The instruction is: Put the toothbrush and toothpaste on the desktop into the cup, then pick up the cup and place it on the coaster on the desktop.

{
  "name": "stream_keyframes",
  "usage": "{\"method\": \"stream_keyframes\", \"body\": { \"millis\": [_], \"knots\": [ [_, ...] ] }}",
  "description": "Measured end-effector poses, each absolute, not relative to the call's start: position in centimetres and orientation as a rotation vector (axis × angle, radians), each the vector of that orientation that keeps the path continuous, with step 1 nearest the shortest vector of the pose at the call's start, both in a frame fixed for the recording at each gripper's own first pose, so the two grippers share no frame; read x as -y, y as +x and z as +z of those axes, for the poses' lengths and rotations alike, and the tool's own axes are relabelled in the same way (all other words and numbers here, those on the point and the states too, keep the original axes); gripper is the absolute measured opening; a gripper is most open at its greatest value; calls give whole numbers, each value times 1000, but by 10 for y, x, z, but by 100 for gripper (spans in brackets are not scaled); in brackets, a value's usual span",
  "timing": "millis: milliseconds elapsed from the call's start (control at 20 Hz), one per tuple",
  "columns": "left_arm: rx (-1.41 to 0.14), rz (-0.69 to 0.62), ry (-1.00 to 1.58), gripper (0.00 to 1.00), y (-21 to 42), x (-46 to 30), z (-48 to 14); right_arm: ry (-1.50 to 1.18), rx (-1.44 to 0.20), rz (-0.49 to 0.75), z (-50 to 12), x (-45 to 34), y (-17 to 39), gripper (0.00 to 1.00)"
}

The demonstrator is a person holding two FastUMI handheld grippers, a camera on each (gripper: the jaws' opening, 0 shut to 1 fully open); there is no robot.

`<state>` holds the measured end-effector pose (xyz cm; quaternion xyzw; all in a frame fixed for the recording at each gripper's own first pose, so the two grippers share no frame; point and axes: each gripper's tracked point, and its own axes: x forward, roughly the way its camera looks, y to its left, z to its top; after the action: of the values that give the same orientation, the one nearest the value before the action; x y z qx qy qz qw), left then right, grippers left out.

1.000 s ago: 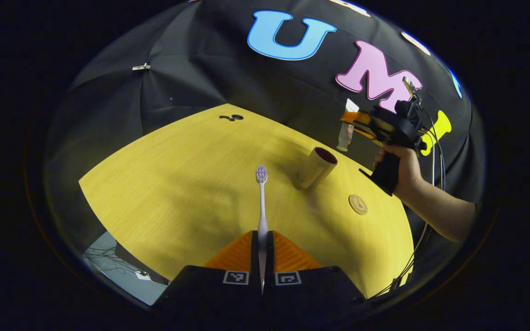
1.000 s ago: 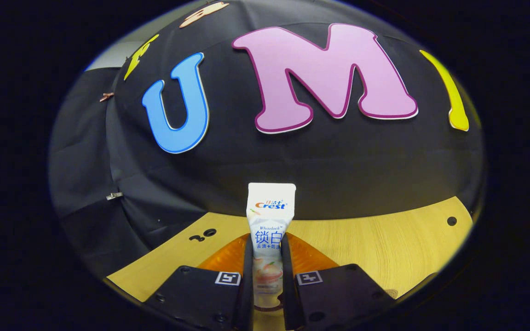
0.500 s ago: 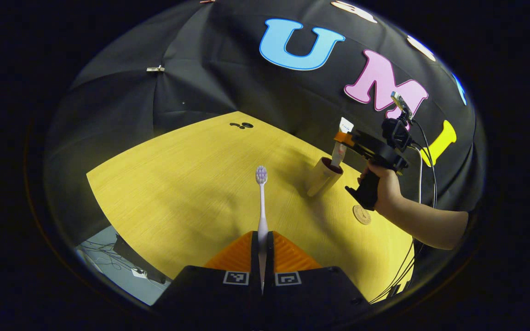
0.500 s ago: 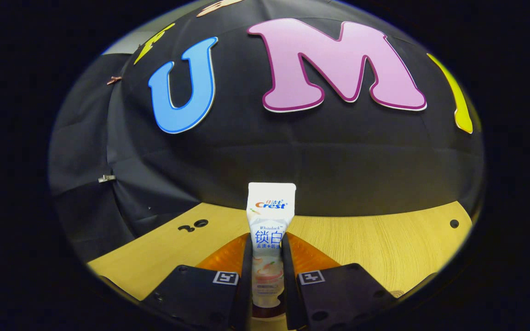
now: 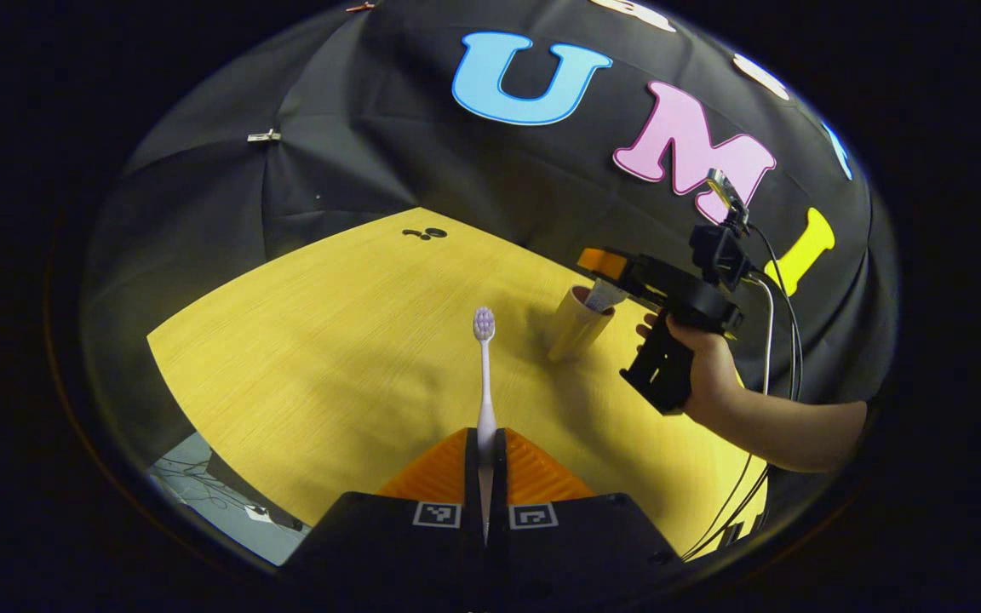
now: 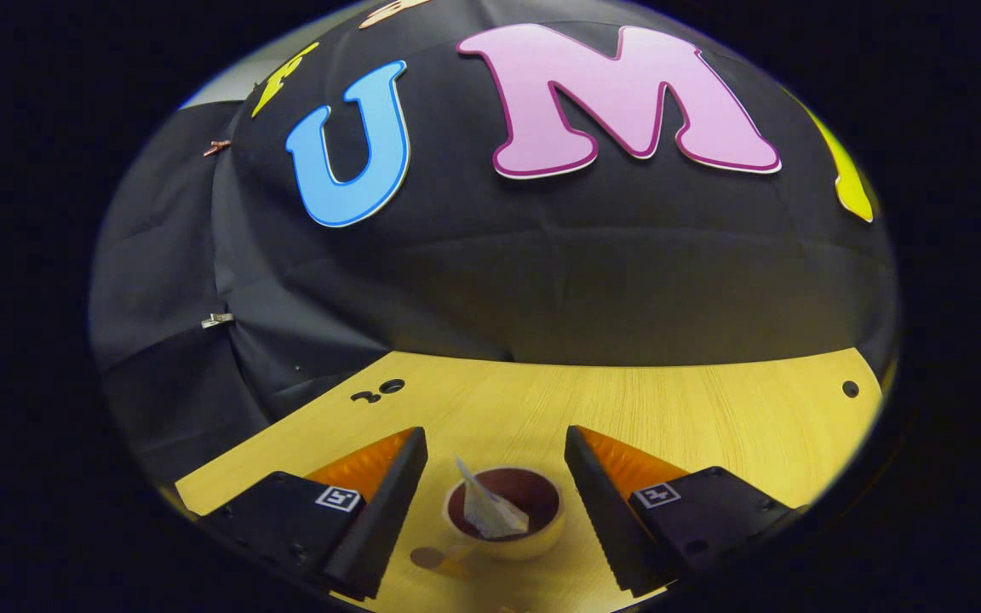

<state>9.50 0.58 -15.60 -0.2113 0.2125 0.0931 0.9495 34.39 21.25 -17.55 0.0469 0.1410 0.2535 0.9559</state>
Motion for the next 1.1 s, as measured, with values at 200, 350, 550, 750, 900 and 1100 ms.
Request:
{"method": "stream_keyframes", "body": {
  "millis": [200,350,550,750,900,1100],
  "knots": [
    [-367,124,-420,6,138,6,-133,124,-282,510,-155,-177,320,98],
    [-292,62,-406,6,168,17,-110,137,-292,479,-148,-142,306,98],
    [-160,2,-417,6,223,22,-74,141,-329,427,-151,-91,290,98],
    [-59,-46,-417,6,276,20,-48,137,-372,385,-160,-52,274,98],
    [7,-66,-413,6,312,15,-30,123,-385,352,-166,-26,263,98],
    [58,-86,-390,6,349,13,-26,145,-484,295,-192,10,242,98]
  ]
}}
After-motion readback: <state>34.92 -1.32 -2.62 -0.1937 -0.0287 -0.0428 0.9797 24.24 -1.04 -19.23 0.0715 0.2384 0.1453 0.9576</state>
